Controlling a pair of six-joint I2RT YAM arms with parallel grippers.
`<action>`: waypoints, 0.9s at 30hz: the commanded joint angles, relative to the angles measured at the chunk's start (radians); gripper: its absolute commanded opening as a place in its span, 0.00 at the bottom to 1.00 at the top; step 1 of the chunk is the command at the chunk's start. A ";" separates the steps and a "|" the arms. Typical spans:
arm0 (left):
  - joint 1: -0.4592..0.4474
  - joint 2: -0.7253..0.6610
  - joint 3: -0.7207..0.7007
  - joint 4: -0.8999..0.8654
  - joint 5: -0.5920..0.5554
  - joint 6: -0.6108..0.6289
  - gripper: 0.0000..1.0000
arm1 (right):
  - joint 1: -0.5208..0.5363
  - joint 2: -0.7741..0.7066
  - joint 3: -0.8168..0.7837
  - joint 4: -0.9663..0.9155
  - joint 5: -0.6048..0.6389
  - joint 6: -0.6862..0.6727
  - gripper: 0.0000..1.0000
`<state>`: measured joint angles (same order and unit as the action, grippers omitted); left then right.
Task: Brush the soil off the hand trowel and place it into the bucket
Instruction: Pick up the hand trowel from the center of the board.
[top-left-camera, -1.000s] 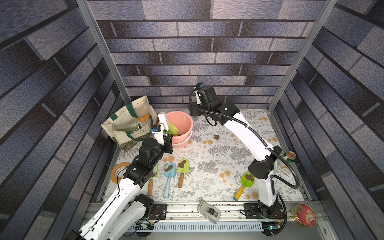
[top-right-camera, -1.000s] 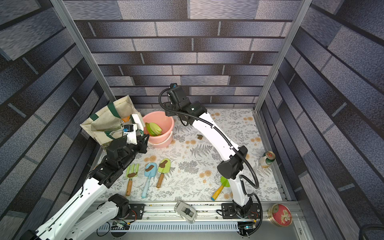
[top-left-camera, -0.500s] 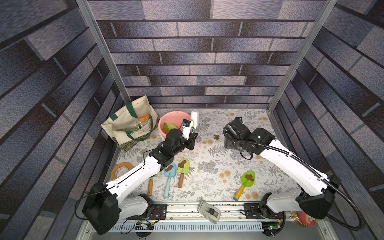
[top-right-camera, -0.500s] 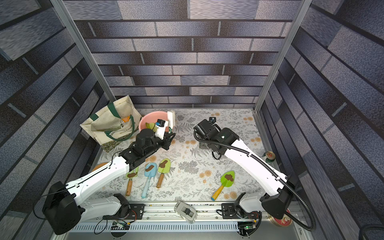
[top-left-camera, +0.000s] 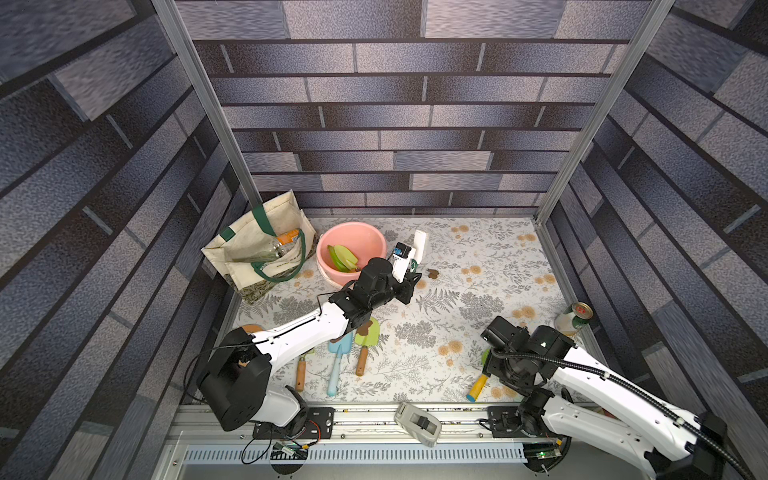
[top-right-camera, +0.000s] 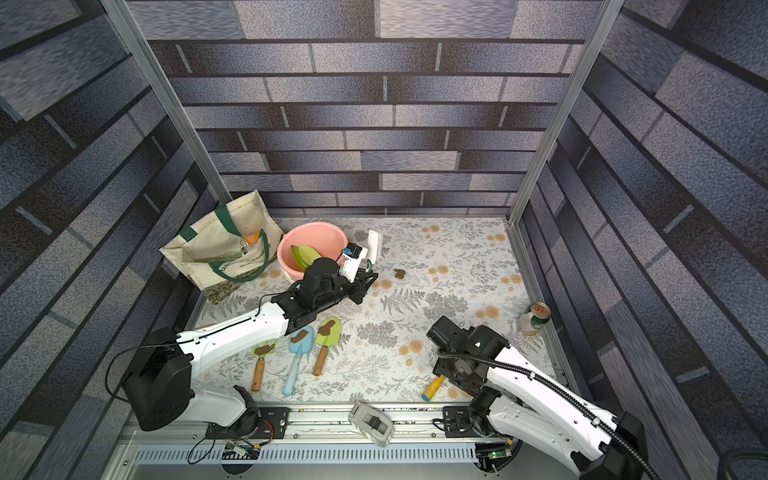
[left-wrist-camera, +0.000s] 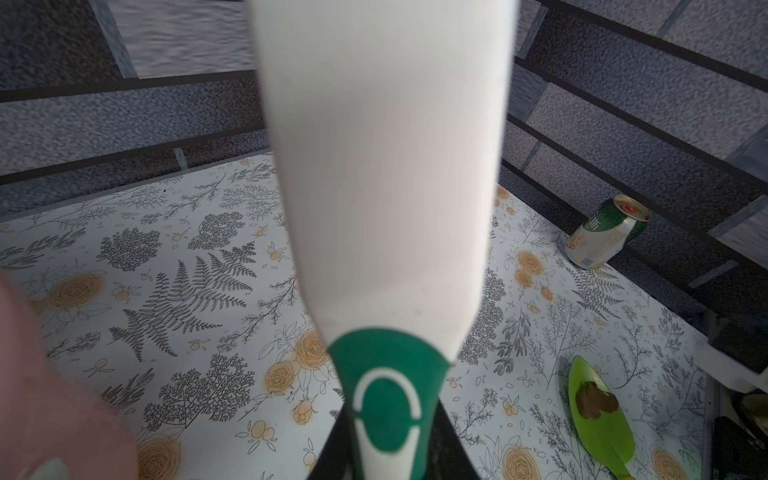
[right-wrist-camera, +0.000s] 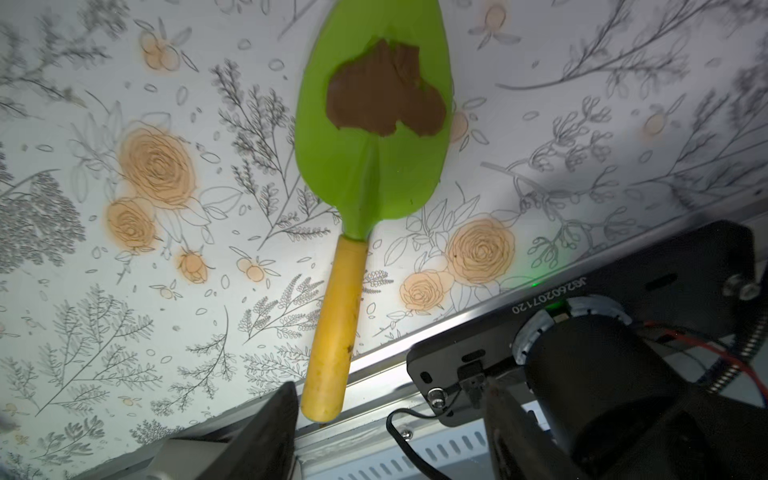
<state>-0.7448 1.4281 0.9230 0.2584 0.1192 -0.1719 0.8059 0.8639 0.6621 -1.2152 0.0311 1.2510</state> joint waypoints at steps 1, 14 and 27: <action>0.000 0.010 0.042 0.041 0.019 0.013 0.00 | 0.006 0.029 -0.038 0.137 -0.103 0.077 0.70; -0.001 0.006 0.039 0.032 0.009 0.013 0.00 | 0.005 0.110 -0.171 0.295 -0.181 0.125 0.64; 0.001 0.001 0.037 0.027 -0.004 0.000 0.00 | 0.006 0.087 -0.243 0.319 -0.115 0.127 0.31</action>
<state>-0.7448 1.4361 0.9249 0.2707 0.1238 -0.1722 0.8059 0.9432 0.4274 -0.8841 -0.1234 1.3785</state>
